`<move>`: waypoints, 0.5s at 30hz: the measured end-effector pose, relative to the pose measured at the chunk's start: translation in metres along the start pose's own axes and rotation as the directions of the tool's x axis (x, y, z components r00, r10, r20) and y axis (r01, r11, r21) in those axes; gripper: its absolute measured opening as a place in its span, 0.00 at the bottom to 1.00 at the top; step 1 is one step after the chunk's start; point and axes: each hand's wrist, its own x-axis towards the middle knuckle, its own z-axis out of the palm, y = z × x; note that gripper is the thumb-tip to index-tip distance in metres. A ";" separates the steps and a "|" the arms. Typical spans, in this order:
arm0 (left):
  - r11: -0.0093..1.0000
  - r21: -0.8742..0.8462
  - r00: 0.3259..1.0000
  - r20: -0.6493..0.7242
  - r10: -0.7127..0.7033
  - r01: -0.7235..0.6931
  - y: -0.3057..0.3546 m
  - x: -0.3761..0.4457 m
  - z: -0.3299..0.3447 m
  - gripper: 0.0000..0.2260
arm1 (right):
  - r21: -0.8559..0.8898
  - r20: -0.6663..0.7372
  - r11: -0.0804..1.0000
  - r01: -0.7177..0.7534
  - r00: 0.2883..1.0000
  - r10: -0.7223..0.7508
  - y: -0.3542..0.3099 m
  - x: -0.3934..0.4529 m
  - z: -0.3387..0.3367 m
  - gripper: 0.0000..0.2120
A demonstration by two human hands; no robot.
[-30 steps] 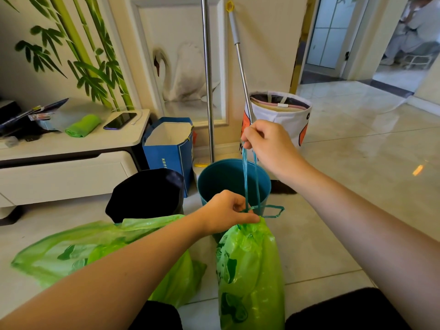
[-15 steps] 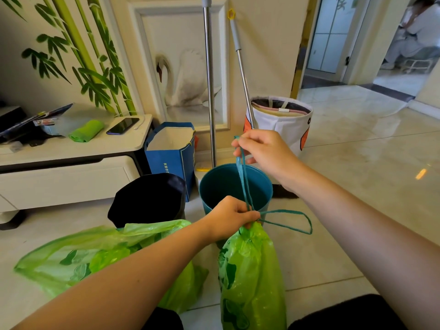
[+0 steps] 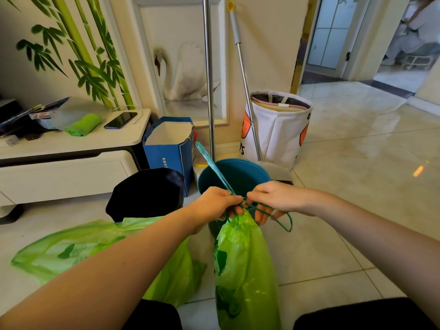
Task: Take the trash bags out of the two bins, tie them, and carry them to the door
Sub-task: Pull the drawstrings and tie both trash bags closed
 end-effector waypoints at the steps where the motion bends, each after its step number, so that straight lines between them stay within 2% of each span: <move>1: 1.000 -0.007 1.000 0.001 -0.009 0.009 0.000 0.000 -0.002 0.13 | 0.025 -0.020 0.999 0.030 0.999 -0.030 -0.001 -0.001 0.001 0.11; 10: 0.999 0.023 0.999 0.029 -0.033 0.032 0.001 -0.001 -0.005 0.12 | 0.060 -0.287 0.987 0.149 0.950 -0.126 -0.003 -0.012 -0.015 0.13; 15: 0.996 -0.051 0.997 0.029 -0.072 0.074 -0.003 0.000 -0.010 0.10 | 0.163 -0.318 0.975 0.148 0.944 -0.090 -0.002 -0.016 -0.025 0.13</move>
